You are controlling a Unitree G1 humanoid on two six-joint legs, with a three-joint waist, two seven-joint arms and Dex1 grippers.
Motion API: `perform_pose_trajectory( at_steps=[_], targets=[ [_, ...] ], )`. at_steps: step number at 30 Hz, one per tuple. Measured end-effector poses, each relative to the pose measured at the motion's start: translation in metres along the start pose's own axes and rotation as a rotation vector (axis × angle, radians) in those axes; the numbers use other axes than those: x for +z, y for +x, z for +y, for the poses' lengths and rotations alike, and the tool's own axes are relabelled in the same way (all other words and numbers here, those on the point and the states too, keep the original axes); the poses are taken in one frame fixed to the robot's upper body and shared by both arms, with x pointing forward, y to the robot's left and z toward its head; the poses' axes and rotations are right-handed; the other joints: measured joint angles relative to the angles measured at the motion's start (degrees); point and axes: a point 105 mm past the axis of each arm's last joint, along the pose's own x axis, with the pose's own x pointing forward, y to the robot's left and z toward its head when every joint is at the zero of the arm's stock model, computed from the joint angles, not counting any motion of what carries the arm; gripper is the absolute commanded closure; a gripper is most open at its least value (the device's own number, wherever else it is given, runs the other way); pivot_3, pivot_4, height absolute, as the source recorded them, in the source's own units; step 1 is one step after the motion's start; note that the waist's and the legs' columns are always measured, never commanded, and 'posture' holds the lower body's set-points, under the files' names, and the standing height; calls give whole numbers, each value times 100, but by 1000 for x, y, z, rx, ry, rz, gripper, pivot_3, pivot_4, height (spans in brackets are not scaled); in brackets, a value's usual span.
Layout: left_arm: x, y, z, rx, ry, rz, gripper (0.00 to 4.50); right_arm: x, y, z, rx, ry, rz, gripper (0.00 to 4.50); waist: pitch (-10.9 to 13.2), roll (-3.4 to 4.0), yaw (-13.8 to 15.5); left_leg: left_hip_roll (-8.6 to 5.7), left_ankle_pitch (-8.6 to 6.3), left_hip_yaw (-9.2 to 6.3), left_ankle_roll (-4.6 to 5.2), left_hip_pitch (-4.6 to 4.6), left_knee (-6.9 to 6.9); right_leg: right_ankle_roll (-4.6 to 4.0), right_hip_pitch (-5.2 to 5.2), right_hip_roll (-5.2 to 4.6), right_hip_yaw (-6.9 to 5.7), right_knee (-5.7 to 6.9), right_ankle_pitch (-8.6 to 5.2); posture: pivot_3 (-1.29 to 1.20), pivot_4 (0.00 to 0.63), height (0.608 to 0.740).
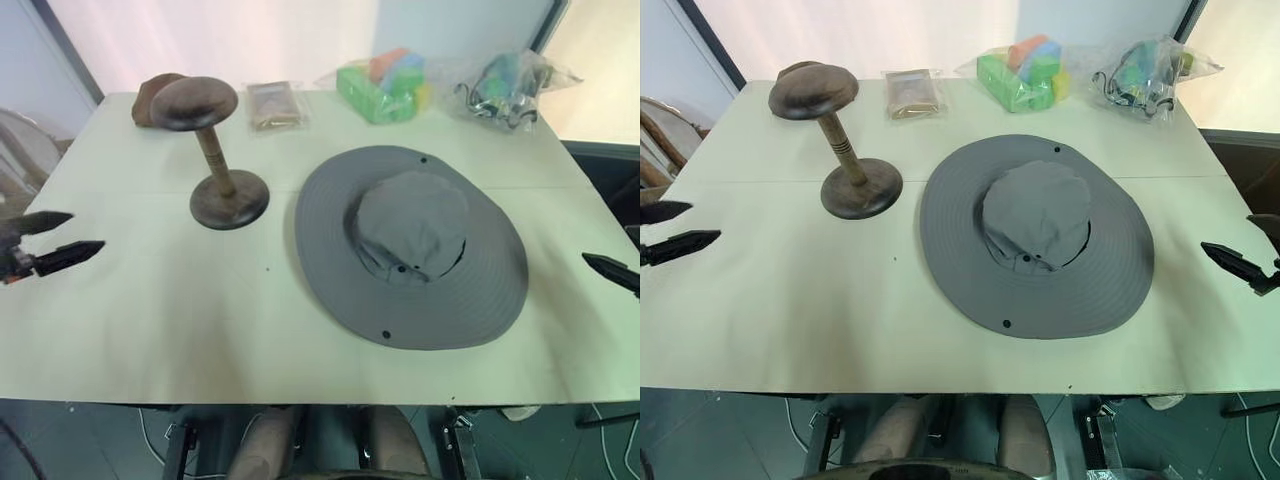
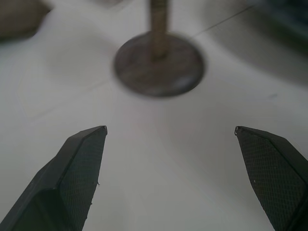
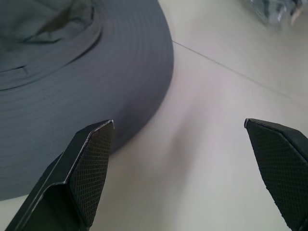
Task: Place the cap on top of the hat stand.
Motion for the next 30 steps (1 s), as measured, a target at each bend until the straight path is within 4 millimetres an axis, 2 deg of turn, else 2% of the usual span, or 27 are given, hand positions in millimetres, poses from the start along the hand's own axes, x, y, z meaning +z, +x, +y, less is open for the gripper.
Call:
perform_pose_trajectory(
  at_steps=[3,5,9,13,17,22,30],
  targets=[
    [47,17,-32,-202,89,-50,0,29,0,25,89,-132,-21,60,-2,1,-17,1,3,0,5,3,-1,4,12,3,2,0,1,0,150,735],
    [59,28,-50,-325,116,-40,0,39,-3,48,138,-205,-15,60,-4,7,-12,2,4,0,7,2,-6,4,15,4,4,3,0,0,150,735],
    [54,49,-73,-525,133,30,0,44,-9,100,227,-283,-8,60,-2,4,-12,5,5,0,9,-3,-8,3,9,7,8,2,0,0,150,735],
    [52,69,-87,-667,161,55,0,28,-21,147,273,-376,74,60,2,-5,32,0,3,1,13,-6,6,3,20,4,8,-9,0,0,150,735],
    [56,84,-90,-720,172,50,0,3,-29,171,268,-437,162,60,3,-19,90,1,2,2,12,-2,13,-20,26,5,12,-16,-7,0,150,735],
    [56,96,-96,-773,189,70,0,-23,-26,202,287,-536,206,60,3,-24,91,2,0,2,8,0,12,-29,22,7,13,-11,-2,0,150,735],
    [62,100,-102,-814,206,55,0,-33,14,197,37,-617,123,60,2,-24,120,6,10,-6,4,3,12,-29,-3,22,18,-2,-3,0,150,735]
  ],
)
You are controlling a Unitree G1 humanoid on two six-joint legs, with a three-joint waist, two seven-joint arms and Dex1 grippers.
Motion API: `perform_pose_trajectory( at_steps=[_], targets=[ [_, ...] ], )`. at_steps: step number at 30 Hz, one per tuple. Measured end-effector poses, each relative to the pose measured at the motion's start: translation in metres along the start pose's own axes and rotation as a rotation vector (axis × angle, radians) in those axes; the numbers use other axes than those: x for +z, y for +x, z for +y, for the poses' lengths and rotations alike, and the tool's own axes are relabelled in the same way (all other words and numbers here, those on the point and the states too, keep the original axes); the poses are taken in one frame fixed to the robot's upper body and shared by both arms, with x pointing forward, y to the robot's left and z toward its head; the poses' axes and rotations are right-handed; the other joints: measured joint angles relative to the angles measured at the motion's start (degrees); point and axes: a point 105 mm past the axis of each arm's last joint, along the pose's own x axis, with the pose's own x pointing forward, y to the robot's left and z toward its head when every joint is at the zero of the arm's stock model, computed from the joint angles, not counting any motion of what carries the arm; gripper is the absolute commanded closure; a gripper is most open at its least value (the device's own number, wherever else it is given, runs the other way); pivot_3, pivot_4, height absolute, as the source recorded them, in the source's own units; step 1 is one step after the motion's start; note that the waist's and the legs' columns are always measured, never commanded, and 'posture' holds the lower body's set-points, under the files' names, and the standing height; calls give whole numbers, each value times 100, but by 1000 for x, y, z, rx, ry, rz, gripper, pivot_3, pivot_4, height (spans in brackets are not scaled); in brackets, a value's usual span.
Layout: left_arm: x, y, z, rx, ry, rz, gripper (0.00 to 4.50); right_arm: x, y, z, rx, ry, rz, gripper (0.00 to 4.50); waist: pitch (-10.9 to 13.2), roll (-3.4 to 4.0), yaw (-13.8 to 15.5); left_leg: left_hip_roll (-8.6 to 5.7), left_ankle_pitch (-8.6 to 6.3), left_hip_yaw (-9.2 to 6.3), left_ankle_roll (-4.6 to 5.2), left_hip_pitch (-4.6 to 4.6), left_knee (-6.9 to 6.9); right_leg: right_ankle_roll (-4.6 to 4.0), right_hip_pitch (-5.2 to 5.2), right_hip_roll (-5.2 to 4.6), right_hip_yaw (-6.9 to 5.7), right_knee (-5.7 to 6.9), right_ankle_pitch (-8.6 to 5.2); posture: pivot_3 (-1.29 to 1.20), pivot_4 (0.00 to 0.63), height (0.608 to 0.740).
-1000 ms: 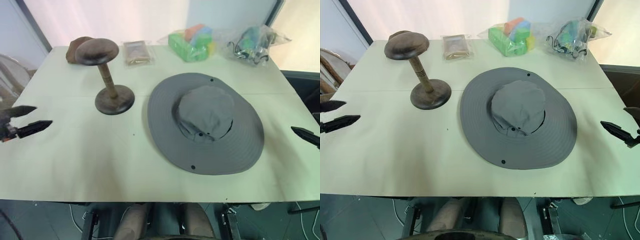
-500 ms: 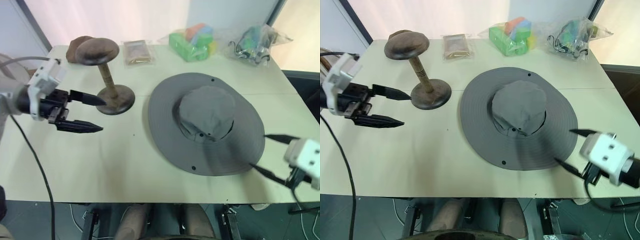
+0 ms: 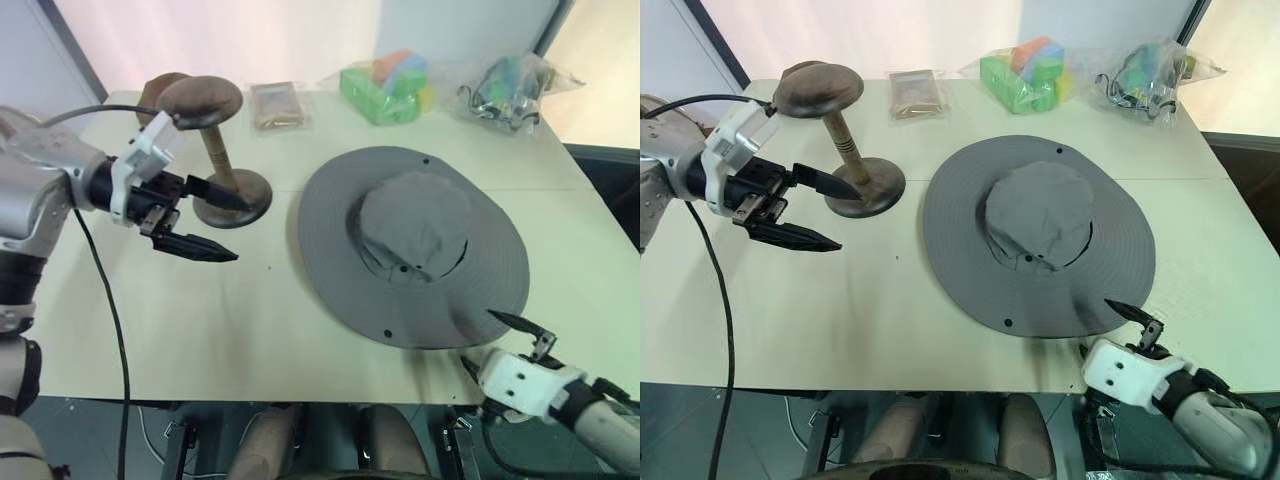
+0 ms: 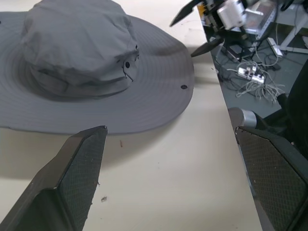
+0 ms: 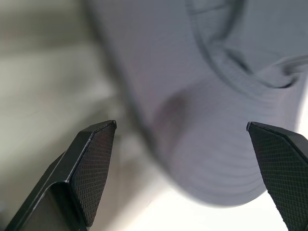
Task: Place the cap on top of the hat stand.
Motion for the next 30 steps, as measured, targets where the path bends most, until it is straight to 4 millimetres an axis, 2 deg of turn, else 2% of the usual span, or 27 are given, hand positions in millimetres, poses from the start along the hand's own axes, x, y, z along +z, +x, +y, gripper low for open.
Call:
perform_pose_trajectory(
  at_steps=[9,13,16,20,22,23,26,30],
  targets=[
    [1,2,0,-5,3,-9,0,4,48,-15,-167,-26,-63,60,-9,-31,-42,14,7,-9,-11,13,2,-24,13,29,13,0,16,0,150,735],
    [1,0,1,2,3,-10,0,1,56,-20,-185,-40,-67,60,-11,-34,-23,16,7,-11,-11,28,2,-26,19,34,15,1,17,0,150,735],
    [1,-1,2,9,4,-13,0,-1,61,-21,-180,-48,-71,820,-16,-42,-13,16,8,-12,-11,28,2,-25,18,40,20,0,17,0,150,735],
    [4,-3,2,24,17,-20,0,-5,68,-15,-149,-36,-72,2807,-16,-43,-10,17,9,-13,-13,29,2,-25,17,46,28,0,17,0,150,735],
    [5,-5,3,33,24,-23,0,-8,70,-11,-129,-24,-66,4029,-16,-42,-4,18,9,-13,-13,29,2,-24,17,47,29,0,16,0,150,735],
    [6,-5,3,35,24,-24,0,-8,71,-9,-121,-17,-65,4406,-16,-42,-1,17,9,-13,-13,29,2,-24,17,47,30,0,16,0,150,735],
    [6,-5,3,33,21,-35,0,-10,71,-10,-108,29,-68,4465,-18,-45,-2,20,9,-14,-13,30,2,-24,17,51,32,0,16,0,150,735],
    [9,-9,3,58,22,-56,0,-1,69,-14,-71,285,-113,4465,-15,-42,-14,29,9,-16,-12,23,-3,-11,22,56,33,5,23,0,150,735]
  ],
)
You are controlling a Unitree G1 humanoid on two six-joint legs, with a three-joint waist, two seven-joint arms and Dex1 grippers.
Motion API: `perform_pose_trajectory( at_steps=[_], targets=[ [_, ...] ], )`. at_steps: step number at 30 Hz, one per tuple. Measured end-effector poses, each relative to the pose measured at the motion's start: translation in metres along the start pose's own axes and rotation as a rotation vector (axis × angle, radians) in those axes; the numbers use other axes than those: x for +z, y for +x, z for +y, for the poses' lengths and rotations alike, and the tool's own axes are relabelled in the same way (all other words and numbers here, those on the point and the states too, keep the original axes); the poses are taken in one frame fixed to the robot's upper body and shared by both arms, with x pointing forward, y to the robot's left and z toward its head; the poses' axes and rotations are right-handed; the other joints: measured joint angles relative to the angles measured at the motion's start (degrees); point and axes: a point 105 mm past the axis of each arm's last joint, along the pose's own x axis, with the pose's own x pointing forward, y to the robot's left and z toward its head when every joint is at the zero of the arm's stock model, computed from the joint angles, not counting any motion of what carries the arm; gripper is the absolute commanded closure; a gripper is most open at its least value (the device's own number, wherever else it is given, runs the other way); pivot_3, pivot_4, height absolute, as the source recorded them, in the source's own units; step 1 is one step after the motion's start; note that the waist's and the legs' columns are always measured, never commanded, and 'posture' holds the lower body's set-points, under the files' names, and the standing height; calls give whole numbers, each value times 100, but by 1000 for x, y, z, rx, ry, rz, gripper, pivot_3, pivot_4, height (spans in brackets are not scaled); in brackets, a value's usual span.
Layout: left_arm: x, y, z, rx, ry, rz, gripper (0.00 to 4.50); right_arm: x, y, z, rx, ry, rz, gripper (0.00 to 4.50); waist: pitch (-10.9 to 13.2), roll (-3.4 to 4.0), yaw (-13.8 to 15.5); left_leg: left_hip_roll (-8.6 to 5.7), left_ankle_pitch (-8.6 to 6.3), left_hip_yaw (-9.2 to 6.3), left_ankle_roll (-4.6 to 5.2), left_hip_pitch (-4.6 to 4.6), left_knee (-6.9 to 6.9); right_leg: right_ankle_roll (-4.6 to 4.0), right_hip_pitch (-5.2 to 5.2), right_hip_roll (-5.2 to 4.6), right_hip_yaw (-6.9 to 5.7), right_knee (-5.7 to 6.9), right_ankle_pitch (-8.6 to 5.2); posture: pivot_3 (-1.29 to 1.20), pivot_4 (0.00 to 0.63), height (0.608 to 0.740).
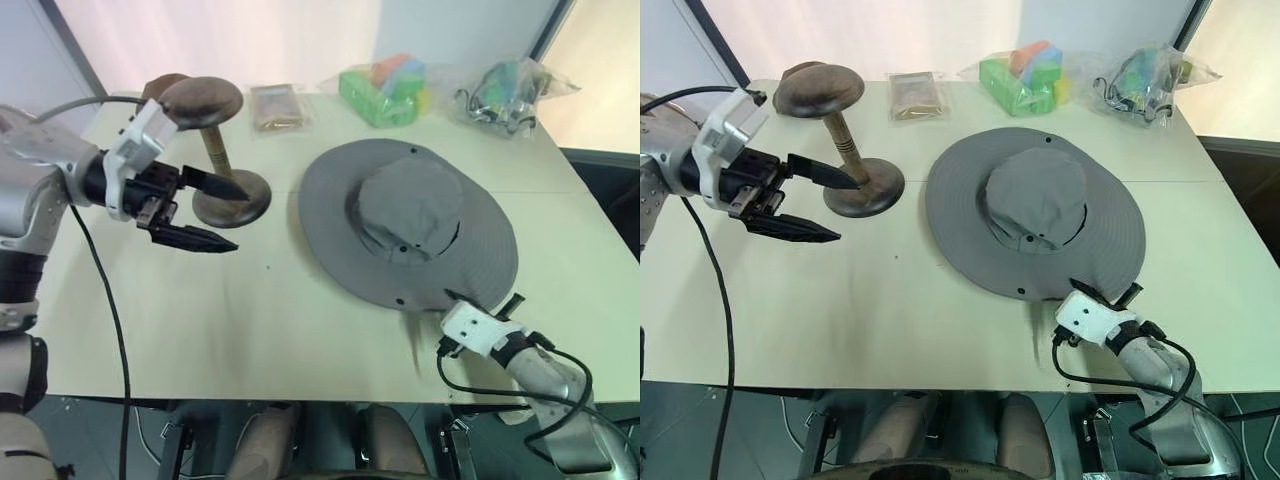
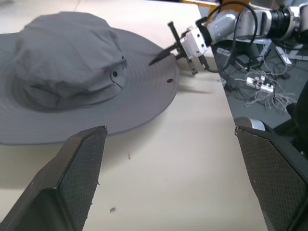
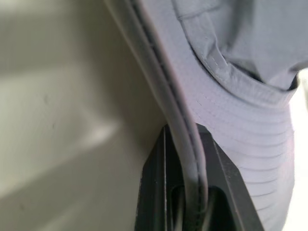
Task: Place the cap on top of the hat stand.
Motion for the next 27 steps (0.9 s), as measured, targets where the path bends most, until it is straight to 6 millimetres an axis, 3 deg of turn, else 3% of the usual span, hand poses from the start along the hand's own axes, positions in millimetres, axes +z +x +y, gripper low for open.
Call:
perform_pose_trajectory(
  at_steps=[2,5,10,15,18,22,27],
  targets=[
    [-1,-3,1,33,-14,-15,0,15,-2,-13,-1,133,-59,4465,4,7,-41,0,0,0,0,-6,0,5,-7,1,4,3,3,0,150,735],
    [-4,-11,0,95,-53,-48,0,49,-4,-51,-33,268,-189,4465,9,11,-152,2,0,-2,0,-7,1,2,-10,3,6,2,8,0,150,735],
    [5,-44,-5,285,-115,-165,0,141,-11,-132,-79,311,-500,4465,16,18,-239,4,1,-5,1,-10,-13,-6,-33,9,18,3,14,0,150,735],
    [11,-75,-15,458,-166,-262,0,211,5,-161,5,307,-677,4465,19,21,-295,2,2,1,-2,-25,-19,-5,-49,4,21,3,17,0,150,735],
    [14,-97,-25,562,-197,-318,0,256,25,-171,48,282,-769,4465,21,20,-337,2,4,13,-5,-25,-22,-2,-60,7,37,6,20,0,150,735],
    [25,-130,-42,697,-197,-419,0,304,58,-167,84,223,-840,4465,21,21,-346,2,5,14,-8,-21,-22,-1,-77,10,41,13,20,0,150,735],
    [20,-151,-60,824,-219,-441,0,331,100,-142,120,163,-835,4465,20,19,-311,0,14,13,-25,-18,-22,0,-81,21,49,12,32,0,150,735]
  ],
)
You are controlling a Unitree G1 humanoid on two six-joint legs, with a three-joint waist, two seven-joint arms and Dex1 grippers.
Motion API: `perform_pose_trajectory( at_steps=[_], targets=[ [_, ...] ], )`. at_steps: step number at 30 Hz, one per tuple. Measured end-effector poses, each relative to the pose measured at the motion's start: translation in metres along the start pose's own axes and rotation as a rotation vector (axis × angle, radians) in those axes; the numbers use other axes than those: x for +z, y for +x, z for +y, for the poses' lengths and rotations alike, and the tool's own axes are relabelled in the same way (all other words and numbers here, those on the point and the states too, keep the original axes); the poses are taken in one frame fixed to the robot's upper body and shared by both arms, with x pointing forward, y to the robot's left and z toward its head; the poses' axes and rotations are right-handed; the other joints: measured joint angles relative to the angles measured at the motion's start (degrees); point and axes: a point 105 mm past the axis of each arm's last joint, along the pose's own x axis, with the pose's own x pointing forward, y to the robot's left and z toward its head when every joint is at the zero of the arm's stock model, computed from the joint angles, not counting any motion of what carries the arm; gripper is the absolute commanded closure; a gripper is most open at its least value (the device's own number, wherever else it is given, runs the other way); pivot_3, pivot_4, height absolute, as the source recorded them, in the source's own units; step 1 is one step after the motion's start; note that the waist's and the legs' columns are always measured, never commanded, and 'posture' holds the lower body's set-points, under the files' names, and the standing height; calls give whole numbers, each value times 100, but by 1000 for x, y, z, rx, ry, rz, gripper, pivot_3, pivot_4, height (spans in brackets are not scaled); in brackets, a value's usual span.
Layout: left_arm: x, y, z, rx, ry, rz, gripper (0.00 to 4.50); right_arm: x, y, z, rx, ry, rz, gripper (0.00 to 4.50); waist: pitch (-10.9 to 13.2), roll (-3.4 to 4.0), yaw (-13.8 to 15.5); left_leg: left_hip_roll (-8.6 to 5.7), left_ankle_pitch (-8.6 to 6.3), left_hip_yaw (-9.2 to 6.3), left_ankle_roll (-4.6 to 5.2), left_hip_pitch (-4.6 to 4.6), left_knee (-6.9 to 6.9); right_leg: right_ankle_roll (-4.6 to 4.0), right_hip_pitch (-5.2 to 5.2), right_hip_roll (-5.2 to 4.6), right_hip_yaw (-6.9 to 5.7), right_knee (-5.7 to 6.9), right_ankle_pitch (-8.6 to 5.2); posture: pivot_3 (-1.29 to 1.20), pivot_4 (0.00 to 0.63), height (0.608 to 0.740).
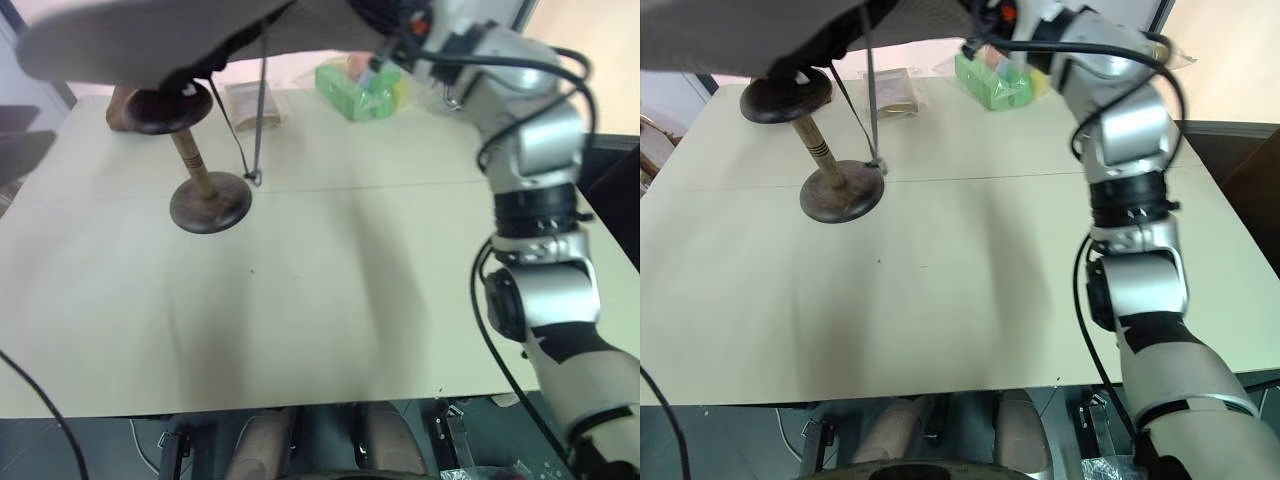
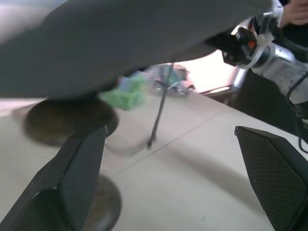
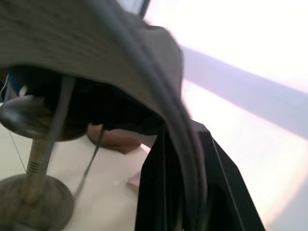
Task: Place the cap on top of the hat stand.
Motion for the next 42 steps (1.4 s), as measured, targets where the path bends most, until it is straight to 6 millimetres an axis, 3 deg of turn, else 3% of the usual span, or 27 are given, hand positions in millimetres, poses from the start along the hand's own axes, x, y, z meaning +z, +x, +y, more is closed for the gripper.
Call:
perform_pose_trajectory(
  at_steps=[4,9,13,15,19,26,33,39,42],
  targets=[
    [1,-21,-2,82,-3,-6,0,-15,27,27,65,-13,10,4465,0,0,-15,3,8,-1,-15,0,-2,-4,-8,15,12,1,15,0,150,735],
    [7,-51,-3,192,-13,-34,0,-18,37,55,133,-175,-26,4465,-3,-4,-24,5,10,-2,-24,9,-19,-8,-17,24,23,3,17,0,150,735],
    [10,-73,2,273,-26,-61,0,-39,29,88,204,-249,-49,4465,-5,-7,-26,12,19,-1,-38,17,-36,-11,-20,36,28,6,18,0,150,735],
    [16,-83,7,319,-31,-79,0,-59,17,109,219,-315,-54,4465,-8,-13,-12,21,23,-1,-46,23,-43,-18,-21,55,32,6,21,0,150,735],
    [22,-87,9,334,-19,-81,0,-89,3,142,247,-377,-37,4465,-9,-14,-17,25,38,-1,-79,44,-82,-44,-28,70,57,-1,37,0,150,735],
    [20,-76,11,295,-8,-20,0,-112,-6,150,104,-365,-40,4465,-10,-17,-15,86,44,0,-106,95,-119,-87,-3,111,62,-10,39,0,150,735],
    [5,-66,15,260,26,123,0,-138,-22,172,136,-427,-9,4465,-11,-18,-16,103,46,4,-121,98,-129,-103,-7,129,63,-10,39,0,150,735],
    [-3,-65,22,253,30,154,0,-138,-23,170,138,-513,-19,4465,-10,-21,-12,108,46,4,-125,98,-129,-107,-8,136,64,-10,39,0,150,735],
    [-6,-65,25,242,39,162,0,-136,-23,169,148,-550,-34,3554,-10,-22,-11,109,46,4,-126,98,-130,-107,-8,137,64,-10,39,0,150,735]
  ],
)
